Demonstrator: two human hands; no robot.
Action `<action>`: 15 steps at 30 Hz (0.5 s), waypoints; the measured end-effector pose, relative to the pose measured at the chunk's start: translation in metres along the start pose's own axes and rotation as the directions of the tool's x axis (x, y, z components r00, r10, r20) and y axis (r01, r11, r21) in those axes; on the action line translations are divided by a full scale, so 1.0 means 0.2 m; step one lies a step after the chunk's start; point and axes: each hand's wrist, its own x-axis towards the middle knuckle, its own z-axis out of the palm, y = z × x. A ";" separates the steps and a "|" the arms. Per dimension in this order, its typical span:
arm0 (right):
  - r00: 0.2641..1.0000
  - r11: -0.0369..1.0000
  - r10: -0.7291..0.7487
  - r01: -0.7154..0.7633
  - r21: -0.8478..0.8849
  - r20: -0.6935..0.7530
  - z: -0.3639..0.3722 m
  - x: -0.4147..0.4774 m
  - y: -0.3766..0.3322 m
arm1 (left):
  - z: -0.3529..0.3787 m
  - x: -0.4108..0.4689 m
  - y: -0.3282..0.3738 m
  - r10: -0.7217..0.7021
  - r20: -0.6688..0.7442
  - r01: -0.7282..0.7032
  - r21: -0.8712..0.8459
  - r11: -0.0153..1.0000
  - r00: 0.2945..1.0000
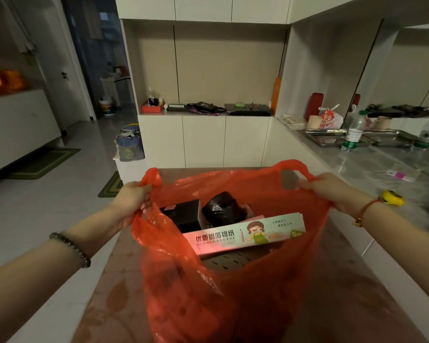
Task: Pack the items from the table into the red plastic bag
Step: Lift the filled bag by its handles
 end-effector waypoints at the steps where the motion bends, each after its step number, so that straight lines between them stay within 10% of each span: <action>1: 0.999 0.998 0.002 0.000 0.066 -0.040 -0.01 0.03 -0.03 | 0.03 0.03 0.03 0.008 -0.017 -0.008 0.004 1.000 1.000; 15: 0.985 0.854 0.072 0.019 0.520 -0.155 -0.07 0.33 -0.34 | 0.03 0.42 0.31 0.007 -0.193 -0.028 -0.108 0.994 0.981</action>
